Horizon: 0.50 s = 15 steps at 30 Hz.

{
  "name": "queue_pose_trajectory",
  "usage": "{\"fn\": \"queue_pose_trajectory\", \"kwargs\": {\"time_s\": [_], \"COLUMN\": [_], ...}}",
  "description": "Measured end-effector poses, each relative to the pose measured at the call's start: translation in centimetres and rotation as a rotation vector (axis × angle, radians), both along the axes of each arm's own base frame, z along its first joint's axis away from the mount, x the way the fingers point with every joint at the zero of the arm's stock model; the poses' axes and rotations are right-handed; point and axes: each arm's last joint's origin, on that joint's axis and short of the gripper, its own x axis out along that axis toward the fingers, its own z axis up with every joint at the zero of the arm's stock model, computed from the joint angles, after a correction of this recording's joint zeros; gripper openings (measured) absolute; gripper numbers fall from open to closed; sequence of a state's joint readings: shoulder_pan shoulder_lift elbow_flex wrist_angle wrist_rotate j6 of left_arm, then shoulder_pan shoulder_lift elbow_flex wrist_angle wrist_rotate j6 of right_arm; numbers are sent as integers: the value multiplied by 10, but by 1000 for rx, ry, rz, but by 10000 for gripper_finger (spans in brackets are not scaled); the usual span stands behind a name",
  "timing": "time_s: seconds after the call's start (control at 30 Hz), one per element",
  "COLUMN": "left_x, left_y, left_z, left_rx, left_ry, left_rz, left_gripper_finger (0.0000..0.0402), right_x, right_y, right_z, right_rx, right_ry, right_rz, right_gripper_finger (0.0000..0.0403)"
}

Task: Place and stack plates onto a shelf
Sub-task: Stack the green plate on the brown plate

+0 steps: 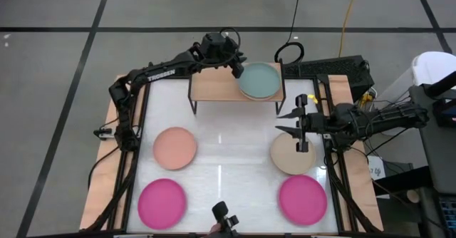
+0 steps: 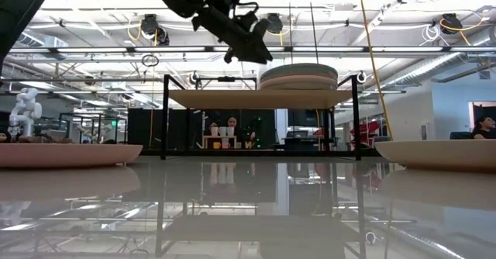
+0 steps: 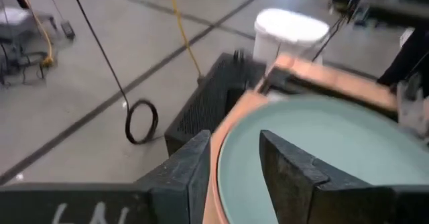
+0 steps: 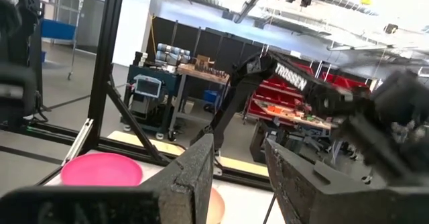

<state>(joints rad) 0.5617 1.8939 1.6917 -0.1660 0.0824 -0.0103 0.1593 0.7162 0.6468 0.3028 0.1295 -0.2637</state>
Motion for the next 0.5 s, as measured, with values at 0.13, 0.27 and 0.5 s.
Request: {"fn": "queue_pose_trajectory", "kwargs": {"time_s": [0.13,0.27,0.5], "left_x": [-18,-38,-62], "left_y": [-16,-48,-104], "left_z": [41,85,130], "left_rx": [47,130,241], "left_ry": [-88,-177,-247], "left_rz": [-31,-115,-217], "left_gripper_finger": [136,136,136], "right_x": [0,1,1], "right_y": [0,0,0], "right_z": [-2,-5,-6], "right_rx": [12,9,7], "right_ry": [24,48,63], "right_rz": [2,0,-2], "right_gripper_finger": [118,118,118]}}
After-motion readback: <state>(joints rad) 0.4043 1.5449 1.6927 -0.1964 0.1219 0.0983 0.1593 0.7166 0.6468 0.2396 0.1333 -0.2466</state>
